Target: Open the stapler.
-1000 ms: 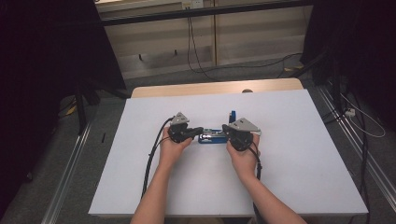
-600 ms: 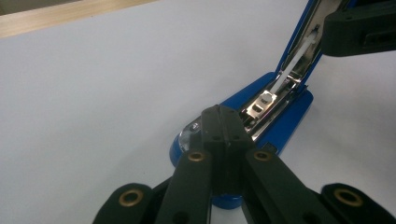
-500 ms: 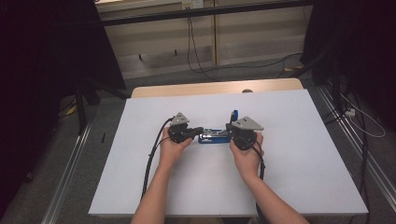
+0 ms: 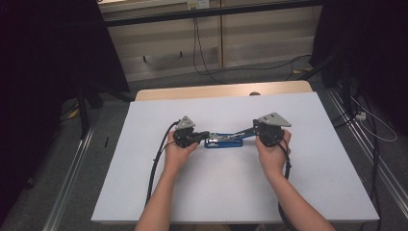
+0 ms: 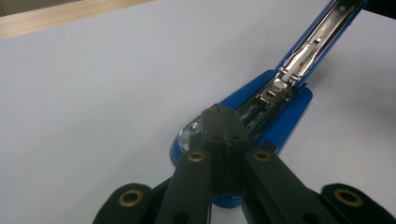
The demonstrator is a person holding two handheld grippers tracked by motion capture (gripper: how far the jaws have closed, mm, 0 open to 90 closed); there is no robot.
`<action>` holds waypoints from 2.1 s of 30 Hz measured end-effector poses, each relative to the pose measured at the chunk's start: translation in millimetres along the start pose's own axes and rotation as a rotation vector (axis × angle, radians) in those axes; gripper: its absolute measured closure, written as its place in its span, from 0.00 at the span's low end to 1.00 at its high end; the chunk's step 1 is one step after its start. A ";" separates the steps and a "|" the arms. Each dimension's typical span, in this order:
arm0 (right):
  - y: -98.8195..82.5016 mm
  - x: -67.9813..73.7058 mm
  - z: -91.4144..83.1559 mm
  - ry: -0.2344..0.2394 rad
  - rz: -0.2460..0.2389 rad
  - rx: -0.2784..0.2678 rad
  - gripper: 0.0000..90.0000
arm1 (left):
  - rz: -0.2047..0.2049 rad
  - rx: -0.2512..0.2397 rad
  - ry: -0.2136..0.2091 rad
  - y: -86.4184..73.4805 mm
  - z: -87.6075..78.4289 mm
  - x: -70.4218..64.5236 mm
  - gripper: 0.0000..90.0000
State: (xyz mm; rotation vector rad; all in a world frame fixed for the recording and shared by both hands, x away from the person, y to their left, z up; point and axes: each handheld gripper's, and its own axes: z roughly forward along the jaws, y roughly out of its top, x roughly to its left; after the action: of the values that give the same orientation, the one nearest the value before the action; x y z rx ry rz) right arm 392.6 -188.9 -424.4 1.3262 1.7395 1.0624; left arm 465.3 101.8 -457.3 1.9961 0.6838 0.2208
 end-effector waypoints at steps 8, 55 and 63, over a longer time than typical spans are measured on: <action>-17.2 -15.0 2.9 0.019 -0.001 0.020 1.00 | -0.008 -0.003 -0.003 -0.3 0.0 0.6 1.00; -45.9 -56.8 -20.6 0.064 -0.049 0.107 0.50 | -0.130 -0.050 0.047 12.6 -16.1 -3.9 0.38; -53.0 -62.2 -11.0 0.065 -0.050 0.192 0.36 | -0.132 -0.059 0.072 14.6 -19.2 -5.1 0.21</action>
State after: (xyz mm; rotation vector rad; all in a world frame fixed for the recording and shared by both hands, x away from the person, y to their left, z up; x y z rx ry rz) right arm 376.2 -258.9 -464.7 1.3693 1.9529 0.9390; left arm 458.5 108.0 -434.5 1.8869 0.8420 0.2316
